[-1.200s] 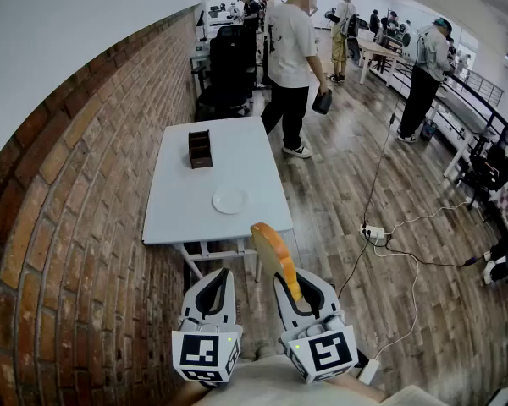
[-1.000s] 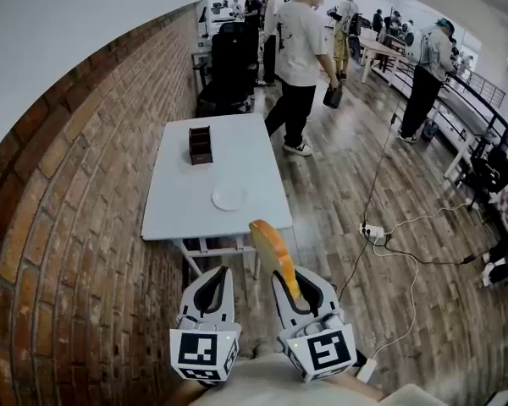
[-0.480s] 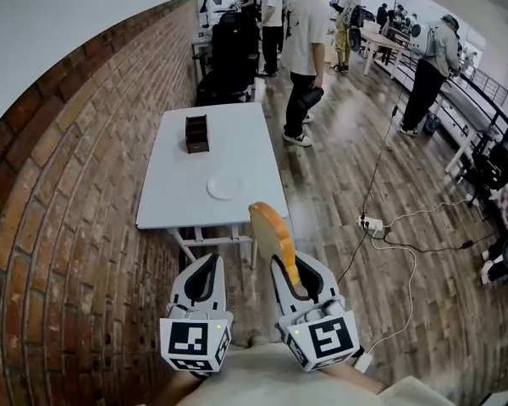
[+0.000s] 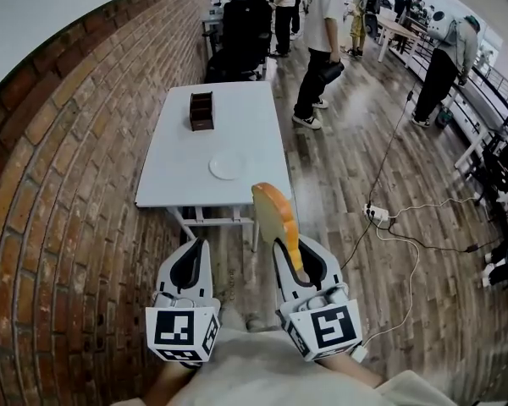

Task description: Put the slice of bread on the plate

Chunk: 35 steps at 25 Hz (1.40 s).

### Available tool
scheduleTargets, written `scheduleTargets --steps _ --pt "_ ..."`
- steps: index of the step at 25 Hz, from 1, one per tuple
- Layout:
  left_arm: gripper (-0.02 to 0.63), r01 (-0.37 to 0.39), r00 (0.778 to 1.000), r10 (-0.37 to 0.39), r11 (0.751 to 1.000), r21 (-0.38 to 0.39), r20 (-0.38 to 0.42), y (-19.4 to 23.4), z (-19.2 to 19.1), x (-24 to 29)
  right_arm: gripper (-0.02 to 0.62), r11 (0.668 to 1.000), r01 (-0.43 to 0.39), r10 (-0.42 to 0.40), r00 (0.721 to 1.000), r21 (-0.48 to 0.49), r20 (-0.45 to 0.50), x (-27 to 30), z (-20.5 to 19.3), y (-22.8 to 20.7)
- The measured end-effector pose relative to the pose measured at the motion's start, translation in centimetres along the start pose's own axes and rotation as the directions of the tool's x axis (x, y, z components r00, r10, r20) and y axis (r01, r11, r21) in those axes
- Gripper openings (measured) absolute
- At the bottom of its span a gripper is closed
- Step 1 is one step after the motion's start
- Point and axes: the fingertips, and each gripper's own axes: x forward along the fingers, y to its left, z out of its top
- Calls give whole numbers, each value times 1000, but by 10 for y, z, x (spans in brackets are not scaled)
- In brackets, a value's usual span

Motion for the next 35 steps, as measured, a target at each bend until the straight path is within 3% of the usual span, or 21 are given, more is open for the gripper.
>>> scheduleTargets --steps 13,23,35 --pt "9 18 1000 -18 1000 -6 26 27 6 76 92 1000 24 -23 1000 -7 4 66 -5 -35" --pt "9 54 999 -53 998 -17 3 87 13 187 92 999 42 -42 998 3 -42 186 -9 -65" --pt "9 174 980 -177 984 -38 -88 146 2 316 91 995 94 -90 987 23 -137 320 -25 -91"
